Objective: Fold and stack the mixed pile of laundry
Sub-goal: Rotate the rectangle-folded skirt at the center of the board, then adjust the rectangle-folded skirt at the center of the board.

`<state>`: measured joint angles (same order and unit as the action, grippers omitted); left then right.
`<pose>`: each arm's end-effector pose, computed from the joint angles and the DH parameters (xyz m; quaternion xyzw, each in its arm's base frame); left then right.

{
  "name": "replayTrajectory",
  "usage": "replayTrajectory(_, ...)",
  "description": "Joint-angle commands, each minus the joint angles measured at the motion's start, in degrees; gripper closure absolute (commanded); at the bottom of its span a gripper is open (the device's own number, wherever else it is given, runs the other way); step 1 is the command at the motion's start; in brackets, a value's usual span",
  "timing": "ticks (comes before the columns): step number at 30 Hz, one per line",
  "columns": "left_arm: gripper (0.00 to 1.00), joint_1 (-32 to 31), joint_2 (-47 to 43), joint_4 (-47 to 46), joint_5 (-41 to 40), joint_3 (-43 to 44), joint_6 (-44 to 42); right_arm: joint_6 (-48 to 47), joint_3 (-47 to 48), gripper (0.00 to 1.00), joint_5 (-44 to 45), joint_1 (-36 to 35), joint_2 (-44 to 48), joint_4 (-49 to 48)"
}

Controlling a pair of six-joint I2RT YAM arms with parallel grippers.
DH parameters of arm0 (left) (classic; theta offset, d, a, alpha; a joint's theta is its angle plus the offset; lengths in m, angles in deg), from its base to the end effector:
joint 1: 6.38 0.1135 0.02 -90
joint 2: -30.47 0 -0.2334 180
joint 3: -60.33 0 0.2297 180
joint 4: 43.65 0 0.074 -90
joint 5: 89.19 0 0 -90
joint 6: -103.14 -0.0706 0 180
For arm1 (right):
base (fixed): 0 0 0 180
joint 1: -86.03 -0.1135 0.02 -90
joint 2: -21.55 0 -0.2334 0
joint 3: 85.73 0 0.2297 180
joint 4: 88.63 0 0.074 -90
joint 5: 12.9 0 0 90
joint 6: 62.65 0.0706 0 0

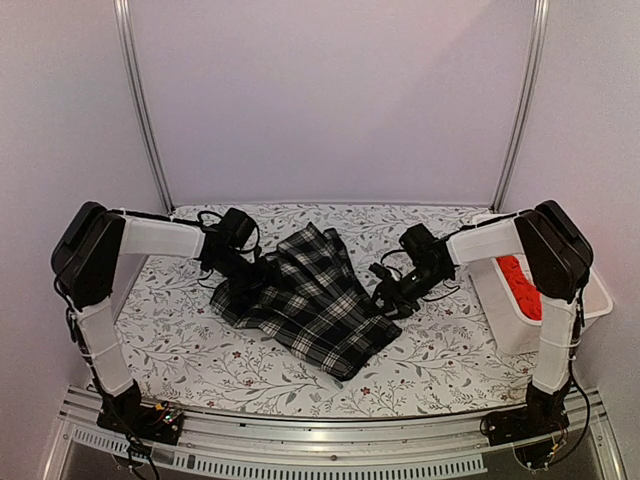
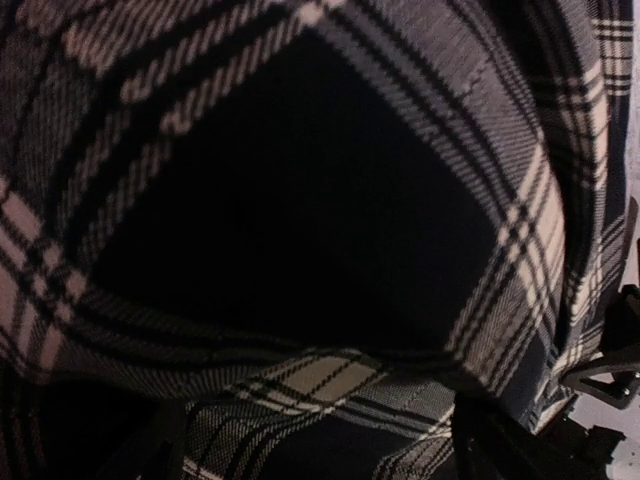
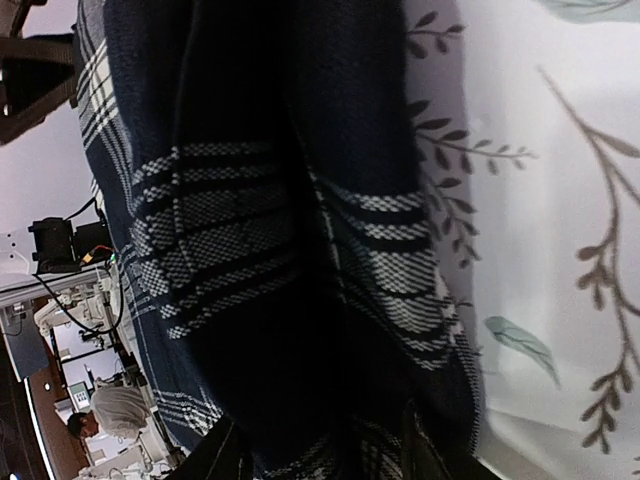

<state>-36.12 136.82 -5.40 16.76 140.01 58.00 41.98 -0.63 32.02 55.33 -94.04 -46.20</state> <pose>0.2952 -0.1910 0.1059 -0.0973 0.9623 -0.2380 0.0890 0.2798 0.2243 0.0891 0.1840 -0.8964 -0.4027 0.0195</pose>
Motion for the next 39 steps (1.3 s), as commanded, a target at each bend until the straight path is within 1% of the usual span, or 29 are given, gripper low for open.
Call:
replayTrajectory(1, 0.12, 4.1, 8.51, -1.64, -0.34, 6.91, -4.84, 2.52, -1.66, 0.52, -4.84, -4.89, -0.76, -4.13)
replayTrajectory(3, 0.18, 5.89, 13.18, -1.44, 0.8, 12.29, -7.15, 3.63, -1.27, 0.53, -6.23, -6.97, -1.08, -5.62)
replayTrajectory(5, 0.21, 7.51, 18.01, -0.19, 2.75, 18.68, -9.84, 4.02, 0.31, 0.52, -8.21, -8.8, -1.83, -5.17)
replayTrajectory(7, 0.23, 8.85, 21.22, 2.4, 4.79, 25.45, -13.44, 2.51, 1.44, 0.51, -9.52, -9.41, -1.91, -3.3)
replayTrajectory(8, 0.22, 9.1, 21.36, 3.4, 4.31, 27.61, -15.39, 2.18, 1.27, 0.49, -10.59, -9.22, -1.43, -3.0)
replayTrajectory(10, 0.14, 9.57, 18.66, 3.95, 3.89, 29.12, -19.4, 1.86, 0.45, 0.44, -11.06, -7.82, 0.84, -3.01)
replayTrajectory(13, 0.03, 9.51, 10.98, 3.06, 1.84, 26.29, -24.87, 4.38, -1.81, 0.41, -11.15, -3.45, 6.16, -6.08)
replayTrajectory(14, 0.01, 9.26, 8.2, 2.7, 1.85, 24.9, -26.3, 6.38, -3.04, 0.41, -10.06, -1.41, 8.29, -8.26)
replayTrajectory(15, 0.0, 8.7, 5.0, 2.65, 1.79, 23.78, -27.44, 8.29, -4.74, 0.42, -8.91, 0.46, 9.42, -12.09)
replayTrajectory(16, 0.0, 7.76, 3.24, 2.84, 1.55, 22.92, -28.05, 11.85, -5.51, 0.43, -7.75, 2.06, 10.5, -13.89)
replayTrajectory(18, 0.0, 4.91, 1.09, 3.98, 1.61, 22.08, -27.71, 16.18, -5.25, 0.49, -5.92, 4.14, 10.16, -16.95)
replayTrajectory(20, 0.02, 1.3, 0.67, 5.07, 2.18, 22.09, -24.95, 18.21, -2.88, 0.54, -5.76, 4.33, 7.72, -16.85)
replayTrajectory(23, 0.12, -4.42, 2.75, 5.67, 3.3, 23.52, -20.2, 21.62, -0.87, 0.57, -6.77, 4.01, 2.97, -20.06)
replayTrajectory(26, 0.25, -8.9, 6.66, 7.9, 2.84, 27.07, -16.65, 23.12, 1.28, 0.57, -6.08, 3.51, -0.48, -20.08)
replayTrajectory(28, 0.29, -11.57, 9.01, 9.43, 2.02, 29.28, -15.22, 23.69, 1.64, 0.57, -6.37, 2.89, -2.37, -19.57)
replayTrajectory(30, 0.3, -13.56, 11.24, 11.29, 1.26, 31.5, -14.35, 23.65, 1.24, 0.56, -5.75, 2.08, -3.08, -19.13)
replayTrajectory(33, 0.27, -15.77, 14.6, 14.91, -0.79, 34.27, -14.11, 23.22, 0.4, 0.56, -5.14, 0.54, -3.86, -18.2)
replayTrajectory(39, 0.27, -16.67, 19.42, 21.09, -5.21, 38.34, -12.15, 23.16, -0.4, 0.57, -4.82, -1.66, -5.54, -18.73)
